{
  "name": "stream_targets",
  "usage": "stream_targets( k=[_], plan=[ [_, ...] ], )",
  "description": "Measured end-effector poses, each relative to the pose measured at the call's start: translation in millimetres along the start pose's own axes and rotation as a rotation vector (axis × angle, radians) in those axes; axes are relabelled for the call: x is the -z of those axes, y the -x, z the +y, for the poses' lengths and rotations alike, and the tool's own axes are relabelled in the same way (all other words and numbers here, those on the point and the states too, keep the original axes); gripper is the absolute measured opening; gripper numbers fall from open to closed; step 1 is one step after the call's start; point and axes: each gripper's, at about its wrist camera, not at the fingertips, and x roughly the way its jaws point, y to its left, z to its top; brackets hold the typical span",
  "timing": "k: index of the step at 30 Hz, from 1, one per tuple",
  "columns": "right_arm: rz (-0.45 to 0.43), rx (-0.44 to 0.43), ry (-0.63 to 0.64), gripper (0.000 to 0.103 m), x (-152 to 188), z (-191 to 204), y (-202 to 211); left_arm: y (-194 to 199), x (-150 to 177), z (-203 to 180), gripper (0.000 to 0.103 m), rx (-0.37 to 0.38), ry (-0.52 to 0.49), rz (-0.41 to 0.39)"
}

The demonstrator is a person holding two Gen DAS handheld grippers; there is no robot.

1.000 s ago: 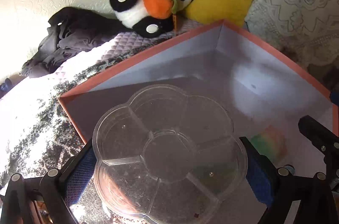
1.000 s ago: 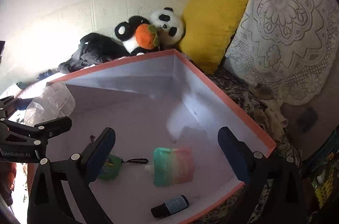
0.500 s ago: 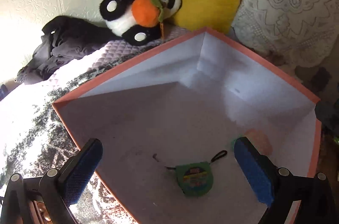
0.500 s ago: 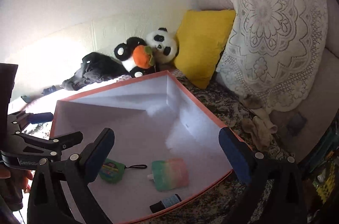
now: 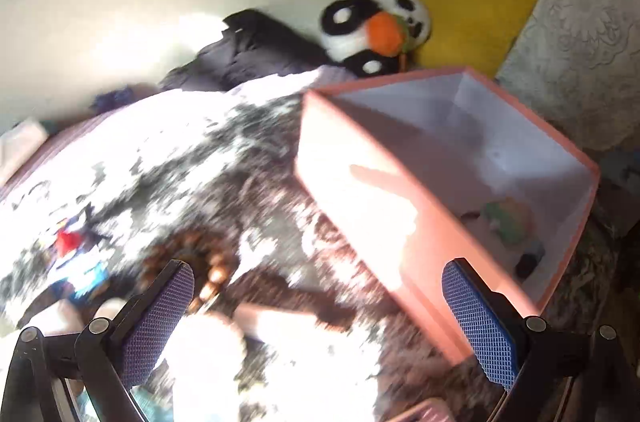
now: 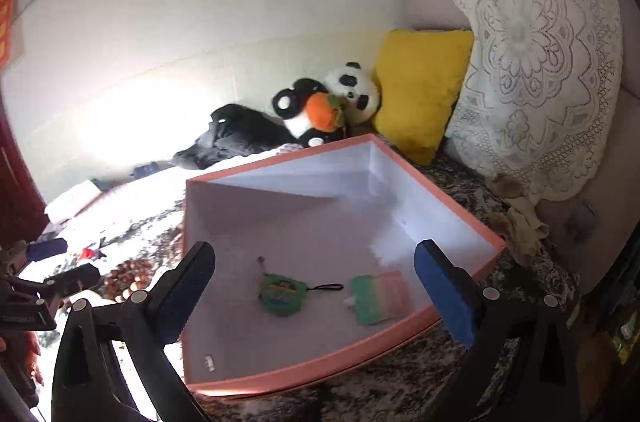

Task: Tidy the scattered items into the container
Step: 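Move both tools back over the remaining items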

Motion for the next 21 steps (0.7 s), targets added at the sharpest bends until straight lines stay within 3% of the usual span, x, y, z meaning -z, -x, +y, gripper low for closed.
stream_targets(
  k=[4,8,15,21],
  plan=[
    [0.034,-0.118,0.076,0.102,26,59,19,34,72,60,0.102,-0.136,0.1,0.054],
    [0.099,-0.221,0.128,0.102,57,116,27,59,127,106,0.102,-0.209,0.192,0.1],
    [0.2,-0.325,0.239,0.102,116,198,45,88,169,142,0.102,-0.26,0.289,0.099],
    [0.276,-0.349,0.303,0.102,161,239,44,89,188,150,0.102,-0.309,0.291,0.102]
  ],
)
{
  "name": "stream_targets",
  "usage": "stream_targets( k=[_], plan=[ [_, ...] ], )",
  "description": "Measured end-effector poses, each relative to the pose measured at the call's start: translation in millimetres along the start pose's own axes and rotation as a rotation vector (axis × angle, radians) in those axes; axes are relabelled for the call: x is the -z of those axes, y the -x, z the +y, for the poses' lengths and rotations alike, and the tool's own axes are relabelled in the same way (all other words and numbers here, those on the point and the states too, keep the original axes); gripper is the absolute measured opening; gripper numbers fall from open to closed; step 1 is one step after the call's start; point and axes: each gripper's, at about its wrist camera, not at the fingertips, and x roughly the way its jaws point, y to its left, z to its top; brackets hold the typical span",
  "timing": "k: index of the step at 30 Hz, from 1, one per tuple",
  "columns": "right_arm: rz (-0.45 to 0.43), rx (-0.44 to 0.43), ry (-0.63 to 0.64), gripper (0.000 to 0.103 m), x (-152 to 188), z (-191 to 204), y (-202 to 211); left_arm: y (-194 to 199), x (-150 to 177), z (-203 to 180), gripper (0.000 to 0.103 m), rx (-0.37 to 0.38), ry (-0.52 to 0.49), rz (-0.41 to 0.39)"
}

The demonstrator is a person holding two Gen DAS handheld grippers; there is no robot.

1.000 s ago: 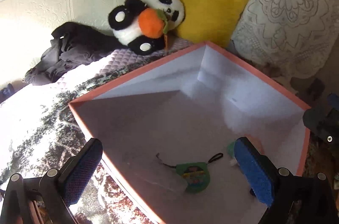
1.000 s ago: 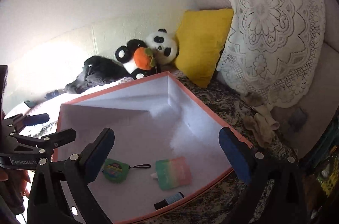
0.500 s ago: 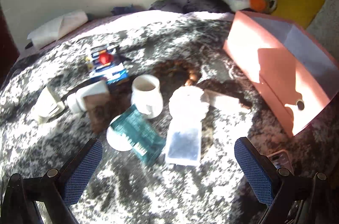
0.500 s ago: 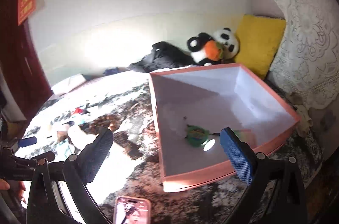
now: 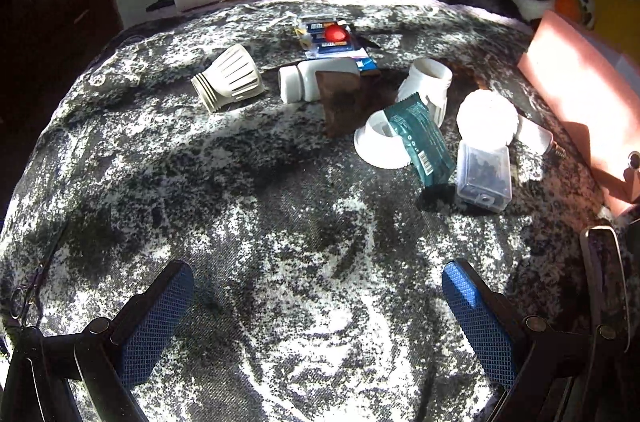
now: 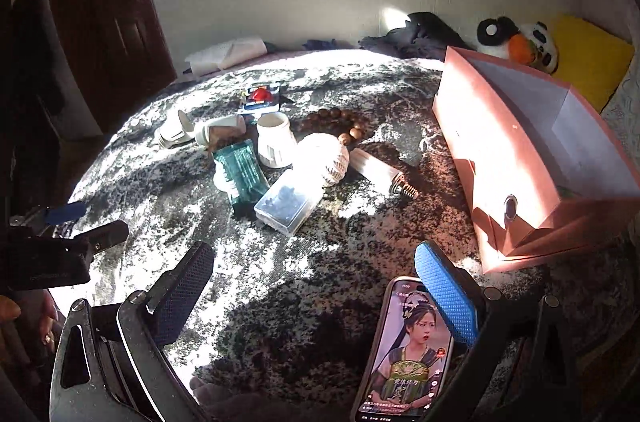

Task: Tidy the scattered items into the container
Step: 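Move both tools back over the remaining items, then grasp the white ribbed lamp holder with the left tool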

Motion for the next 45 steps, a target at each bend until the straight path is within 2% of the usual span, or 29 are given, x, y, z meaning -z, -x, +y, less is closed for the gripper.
stream_targets(
  k=[8,15,24,28,35,45],
  plan=[
    [0.077,0.01,0.031,0.102,15,29,-39,-27,9,5,0.102,-0.016,0.031,0.038],
    [0.113,0.028,0.039,0.102,14,39,-63,-43,-2,14,0.102,-0.023,0.057,0.041],
    [0.123,0.04,0.035,0.102,0,44,-88,-71,-49,56,0.102,-0.072,0.144,0.012],
    [0.128,0.04,0.032,0.102,-6,45,-101,-87,-76,73,0.102,-0.048,0.222,0.006],
    [0.147,0.047,0.032,0.102,-14,42,-126,-113,-119,85,0.102,-0.04,0.263,-0.035],
    [0.163,0.048,-0.018,0.102,-23,23,-153,-161,-134,95,0.102,-0.041,0.324,0.004]
  ],
)
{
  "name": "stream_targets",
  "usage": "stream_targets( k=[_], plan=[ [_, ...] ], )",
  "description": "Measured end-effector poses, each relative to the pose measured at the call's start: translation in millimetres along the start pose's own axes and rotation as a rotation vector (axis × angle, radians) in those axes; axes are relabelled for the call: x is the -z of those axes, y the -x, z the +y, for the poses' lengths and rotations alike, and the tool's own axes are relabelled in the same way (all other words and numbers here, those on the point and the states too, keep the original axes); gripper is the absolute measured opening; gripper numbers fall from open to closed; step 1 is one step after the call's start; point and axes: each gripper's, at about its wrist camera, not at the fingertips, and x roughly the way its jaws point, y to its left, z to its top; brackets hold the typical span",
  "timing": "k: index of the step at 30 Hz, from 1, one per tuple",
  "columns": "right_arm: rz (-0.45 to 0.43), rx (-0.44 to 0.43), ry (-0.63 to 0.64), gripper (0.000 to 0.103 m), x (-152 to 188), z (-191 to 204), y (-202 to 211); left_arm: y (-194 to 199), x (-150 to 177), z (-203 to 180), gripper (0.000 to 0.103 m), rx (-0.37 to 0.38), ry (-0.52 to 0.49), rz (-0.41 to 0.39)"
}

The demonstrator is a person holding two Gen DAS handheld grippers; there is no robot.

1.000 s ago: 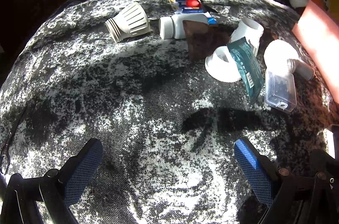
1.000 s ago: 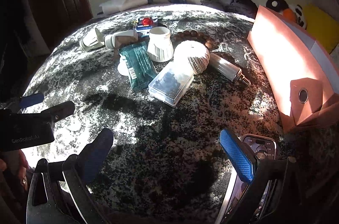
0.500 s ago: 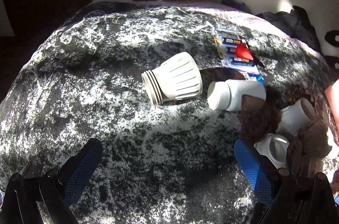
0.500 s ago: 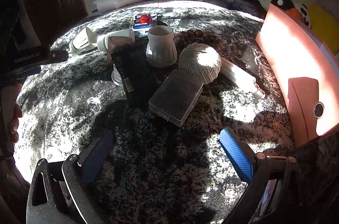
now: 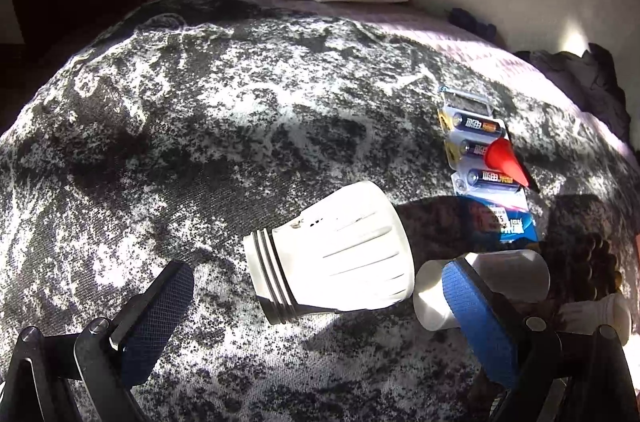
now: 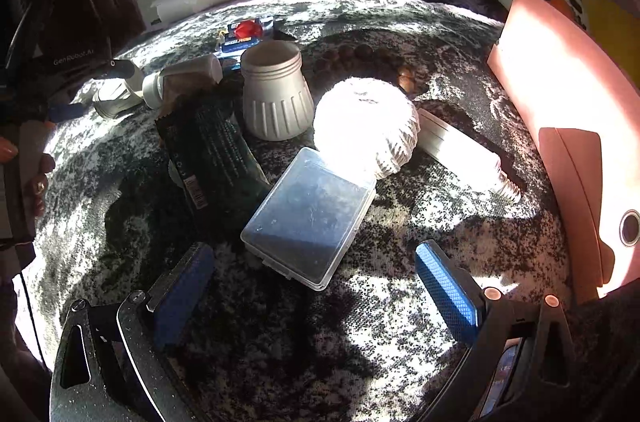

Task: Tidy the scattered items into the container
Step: 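Grasp the white ribbed lamp holder with the left tool, then grasp the white ribbed cup with the right tool while the left tool holds the lamp holder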

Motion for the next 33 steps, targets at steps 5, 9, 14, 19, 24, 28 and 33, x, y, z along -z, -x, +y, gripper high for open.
stream_targets(
  k=[5,9,14,19,24,28,33],
  plan=[
    [-0.004,-0.006,-0.006,0.102,-5,2,-7,-3,-2,2,0.1,-0.012,0.016,-0.026],
    [-0.017,-0.001,-0.01,0.102,-7,2,-6,-3,-3,1,0.076,-0.013,0.0,-0.03],
    [-0.059,0.016,-0.012,0.102,-13,2,3,1,-1,-7,0.07,-0.032,-0.047,-0.044],
    [-0.104,0.013,-0.017,0.101,-20,4,13,6,1,-10,0.063,-0.016,-0.065,-0.054],
    [-0.152,-0.011,-0.004,0.096,-44,7,14,13,4,-19,0.062,-0.02,-0.106,-0.068],
    [-0.14,-0.034,0.018,0.083,-69,12,0,11,5,-17,0.062,-0.019,-0.098,-0.056],
    [-0.123,-0.063,0.015,0.083,-95,15,-18,9,4,-11,0.062,-0.02,-0.077,-0.051]
  ],
)
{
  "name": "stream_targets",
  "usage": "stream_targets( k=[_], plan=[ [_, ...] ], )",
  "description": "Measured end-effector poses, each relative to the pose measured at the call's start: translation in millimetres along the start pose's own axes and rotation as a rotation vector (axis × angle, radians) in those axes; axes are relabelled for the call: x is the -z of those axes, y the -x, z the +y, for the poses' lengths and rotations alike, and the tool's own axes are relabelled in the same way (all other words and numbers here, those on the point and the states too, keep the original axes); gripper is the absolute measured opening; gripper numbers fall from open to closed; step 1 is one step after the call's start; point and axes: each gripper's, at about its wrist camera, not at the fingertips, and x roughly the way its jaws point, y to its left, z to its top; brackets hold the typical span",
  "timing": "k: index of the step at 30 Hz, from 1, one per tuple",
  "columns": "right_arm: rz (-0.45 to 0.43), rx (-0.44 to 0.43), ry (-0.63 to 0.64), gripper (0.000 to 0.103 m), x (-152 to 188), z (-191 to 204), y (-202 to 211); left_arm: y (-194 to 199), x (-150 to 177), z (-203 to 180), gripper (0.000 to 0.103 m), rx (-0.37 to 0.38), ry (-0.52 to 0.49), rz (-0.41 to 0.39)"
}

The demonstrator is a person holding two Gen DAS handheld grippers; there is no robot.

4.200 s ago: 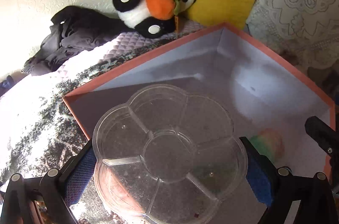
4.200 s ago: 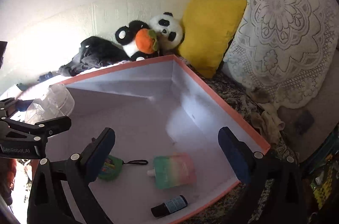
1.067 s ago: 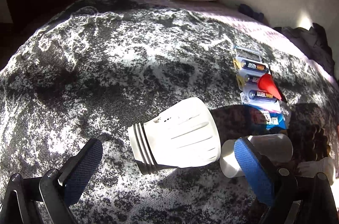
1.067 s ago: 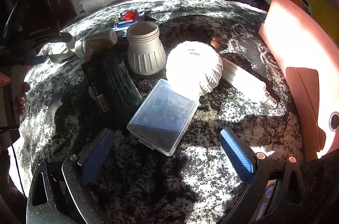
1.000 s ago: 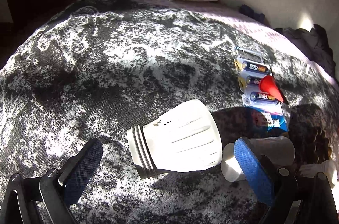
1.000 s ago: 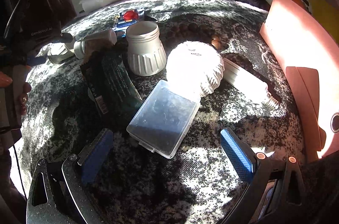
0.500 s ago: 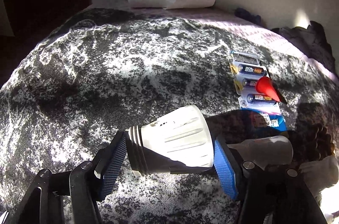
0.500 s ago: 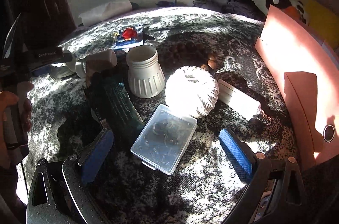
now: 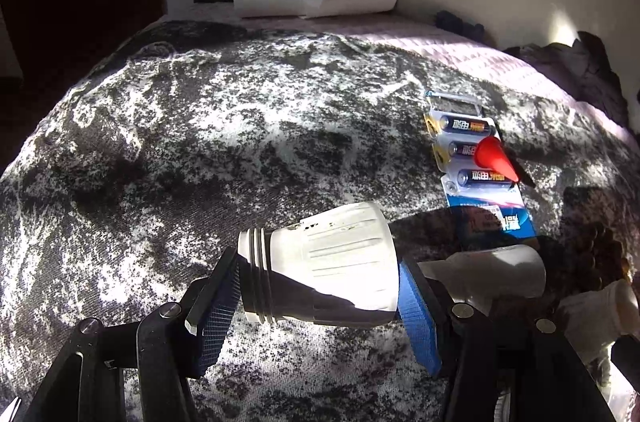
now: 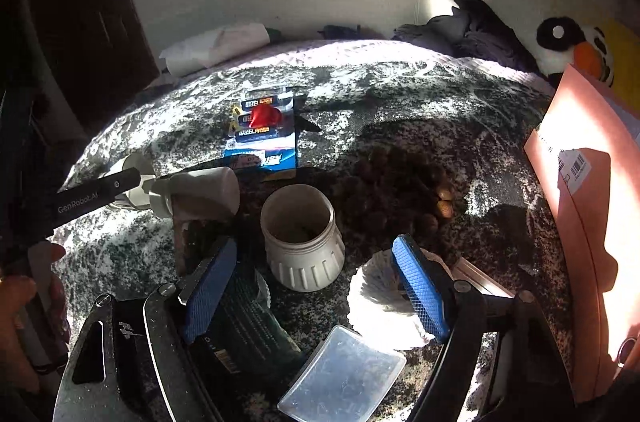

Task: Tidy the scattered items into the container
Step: 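Grasp the white ribbed cup with the right tool while the left tool holds the lamp holder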

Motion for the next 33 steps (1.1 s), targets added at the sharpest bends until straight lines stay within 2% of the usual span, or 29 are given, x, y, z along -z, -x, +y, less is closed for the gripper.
stream_targets(
  k=[7,9,11,13,15,17,25,33],
  plan=[
    [0.047,0.015,0.002,0.083,-11,0,-30,0,-1,2,0.062,-0.004,0.002,0.002],
    [0.052,0.019,0.01,0.079,-11,0,-34,1,0,2,0.062,-0.003,-0.001,0.002],
    [0.06,0.02,0.025,0.067,-12,0,-36,0,0,1,0.062,-0.001,-0.002,0.003],
    [0.074,0.003,0.013,0.064,-13,-2,-38,0,0,-1,0.062,-0.002,-0.005,0.003],
    [0.075,-0.001,0.014,0.057,-13,-2,-36,1,1,-2,0.062,0.0,-0.006,0.005],
    [0.064,0.003,0.035,0.046,-14,2,-32,2,1,-3,0.062,-0.001,-0.007,0.005],
    [-0.01,0.031,0.094,0.045,-18,15,0,21,6,-2,0.062,-0.007,-0.006,-0.007],
    [-0.067,0.006,0.127,0.045,-11,28,53,68,21,-1,0.062,-0.014,-0.025,-0.038]
  ],
)
